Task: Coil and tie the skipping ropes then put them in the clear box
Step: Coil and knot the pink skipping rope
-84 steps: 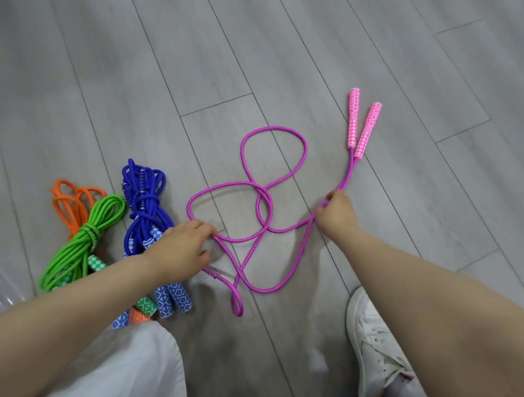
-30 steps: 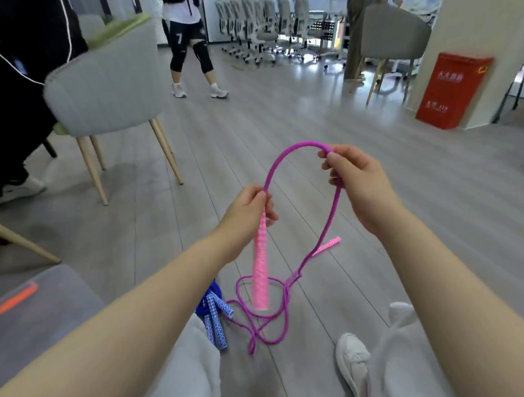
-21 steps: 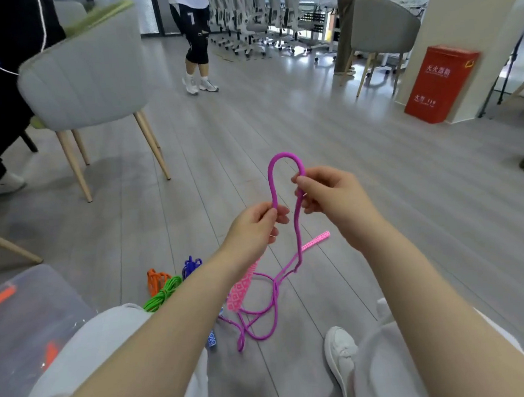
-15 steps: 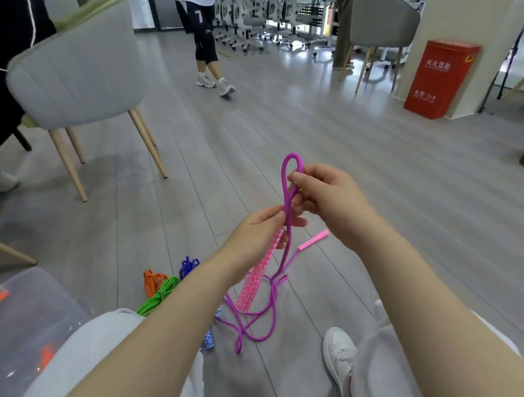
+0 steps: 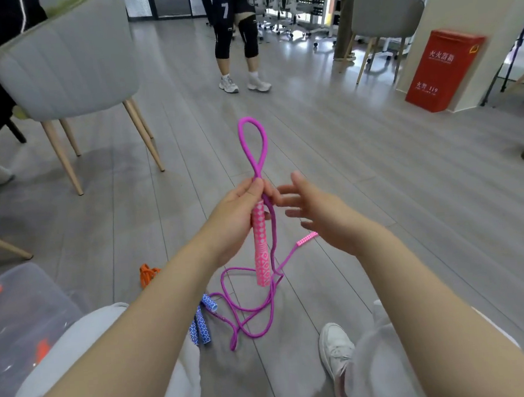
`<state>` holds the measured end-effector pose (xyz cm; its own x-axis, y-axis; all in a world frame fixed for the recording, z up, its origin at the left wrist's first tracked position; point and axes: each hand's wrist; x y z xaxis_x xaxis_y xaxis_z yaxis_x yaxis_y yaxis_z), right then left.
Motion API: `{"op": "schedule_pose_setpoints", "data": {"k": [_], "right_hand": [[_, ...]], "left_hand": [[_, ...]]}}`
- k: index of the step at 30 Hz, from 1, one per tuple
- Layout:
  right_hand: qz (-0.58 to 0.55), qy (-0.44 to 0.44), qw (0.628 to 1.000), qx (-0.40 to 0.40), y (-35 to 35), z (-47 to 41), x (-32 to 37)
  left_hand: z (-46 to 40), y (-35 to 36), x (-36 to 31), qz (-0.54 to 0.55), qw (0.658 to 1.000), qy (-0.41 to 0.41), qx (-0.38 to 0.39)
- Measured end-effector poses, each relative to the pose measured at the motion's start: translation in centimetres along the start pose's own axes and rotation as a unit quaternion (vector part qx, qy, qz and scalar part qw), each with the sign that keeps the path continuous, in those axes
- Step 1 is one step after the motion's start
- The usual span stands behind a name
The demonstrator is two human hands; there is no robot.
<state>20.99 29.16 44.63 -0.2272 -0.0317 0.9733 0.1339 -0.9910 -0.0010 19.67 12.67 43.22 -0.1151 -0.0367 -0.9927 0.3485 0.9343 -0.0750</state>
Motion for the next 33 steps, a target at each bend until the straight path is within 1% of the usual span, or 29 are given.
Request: {"op": "schedule_pose_setpoints", "data": {"k": [3, 5, 7, 9, 11, 14, 16, 17, 18, 19, 21, 23, 26, 28, 33], "right_hand": [[0.038, -0.008, 0.994, 0.101, 0.1, -0.2, -1.1], [0.072, -0.004, 0.990, 0.118, -0.3, -0.1, -1.4], [0.121, 0.010, 0.987, 0.108, -1.3, 0.3, -1.5], [0.174, 0.025, 0.979, 0.100, -2.8, 0.9, -1.3], [0.207, 0.034, 0.974, 0.090, -4.5, 1.6, -1.0], [0.222, 0.049, 0.973, 0.051, -7.3, 2.3, -0.6], [0.216, 0.046, 0.975, 0.005, -8.6, 2.7, -0.4], [0.208, 0.032, 0.977, -0.019, -8.9, 2.9, -0.3], [0.199, 0.008, 0.979, -0.043, -8.9, 3.0, -0.1], [0.188, -0.025, 0.980, -0.064, -8.5, 3.0, 0.1], [0.156, -0.087, 0.981, -0.078, -6.9, 3.0, 0.5], [0.121, -0.123, 0.983, -0.067, -4.8, 2.9, 0.8], [0.139, -0.153, 0.977, -0.050, -2.4, 2.5, 0.8], [0.164, -0.167, 0.971, -0.047, -1.3, 2.0, 0.5], [0.260, -0.198, 0.942, -0.077, -0.9, 0.7, -0.5]], "left_hand": [[-0.1, -0.7, -0.3, 0.106, 0.994, 0.005, 0.024], [-0.1, -1.2, -0.5, 0.152, 0.988, -0.005, 0.002], [-0.4, -2.3, -0.5, 0.207, 0.976, -0.023, -0.056], [-0.9, -3.8, -0.5, 0.276, 0.952, -0.043, -0.124], [-1.2, -5.3, -0.4, 0.322, 0.927, -0.052, -0.186], [-1.4, -7.5, 0.3, 0.331, 0.897, -0.060, -0.286], [-1.3, -8.2, 0.7, 0.278, 0.893, -0.072, -0.348], [-1.2, -8.0, 0.8, 0.227, 0.900, -0.078, -0.363], [-1.2, -7.5, 0.7, 0.163, 0.915, -0.083, -0.361], [-1.0, -6.7, 0.6, 0.091, 0.932, -0.087, -0.339], [-0.5, -4.7, 0.4, -0.034, 0.963, -0.092, -0.252], [0.2, -2.9, 0.2, -0.102, 0.978, -0.092, -0.158], [1.1, -0.7, -0.2, -0.143, 0.984, -0.084, -0.058], [1.3, 0.2, -0.5, -0.164, 0.983, -0.084, -0.024], [1.1, 0.9, -0.7, -0.084, 0.988, -0.124, 0.019]]}}
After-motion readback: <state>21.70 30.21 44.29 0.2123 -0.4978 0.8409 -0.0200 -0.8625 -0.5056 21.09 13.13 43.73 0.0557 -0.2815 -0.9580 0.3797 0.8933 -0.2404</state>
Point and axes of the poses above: each hand's wrist, its own z-axis away from the middle knuckle, its own y-axis out of the palm, x = y × z, and after that the axes turned 11 degrees about -z, right-handed
